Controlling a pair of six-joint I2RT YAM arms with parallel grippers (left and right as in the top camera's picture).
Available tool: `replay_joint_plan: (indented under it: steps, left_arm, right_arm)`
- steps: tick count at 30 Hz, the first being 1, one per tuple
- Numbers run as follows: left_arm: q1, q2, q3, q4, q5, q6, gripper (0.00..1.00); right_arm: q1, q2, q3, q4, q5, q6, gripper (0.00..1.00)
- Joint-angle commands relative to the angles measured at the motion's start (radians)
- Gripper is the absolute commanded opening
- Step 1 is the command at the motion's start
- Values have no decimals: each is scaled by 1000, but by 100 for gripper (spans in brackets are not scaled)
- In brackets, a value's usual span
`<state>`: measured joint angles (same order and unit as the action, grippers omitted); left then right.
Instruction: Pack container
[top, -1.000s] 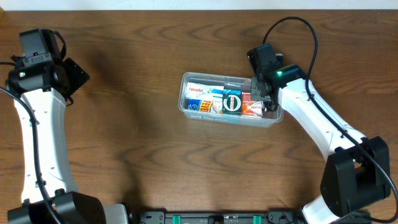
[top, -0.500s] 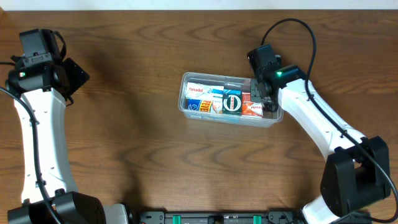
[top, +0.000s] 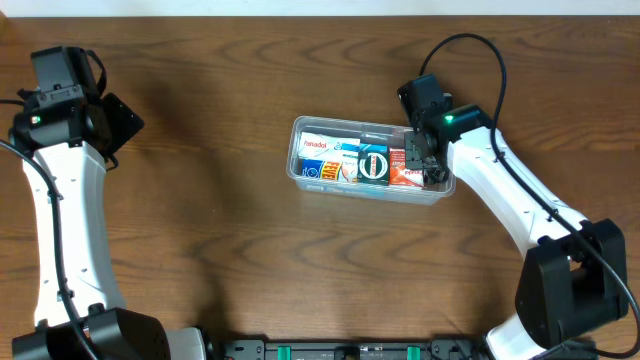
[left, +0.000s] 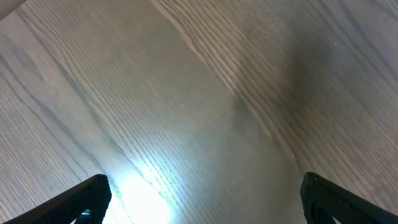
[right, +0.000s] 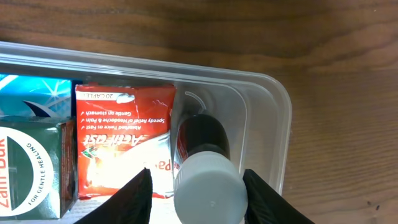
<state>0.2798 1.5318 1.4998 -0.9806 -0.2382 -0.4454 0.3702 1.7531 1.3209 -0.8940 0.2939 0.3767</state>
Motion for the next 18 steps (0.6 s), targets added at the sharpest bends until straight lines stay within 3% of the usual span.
replay_joint_plan:
  steps: [1, 12, 18]
  left_arm:
    - [3, 10, 9, -2, -2, -5, 98]
    - [3, 10, 9, -2, -2, -5, 98]
    - [3, 10, 9, -2, -2, -5, 98]
  right_arm:
    - [-26, -37, 0, -8, 23, -24, 45]
    - [-69, -253, 0, -34, -28, -112, 51]
    - [-70, -433, 0, -79, -161, -158, 56]
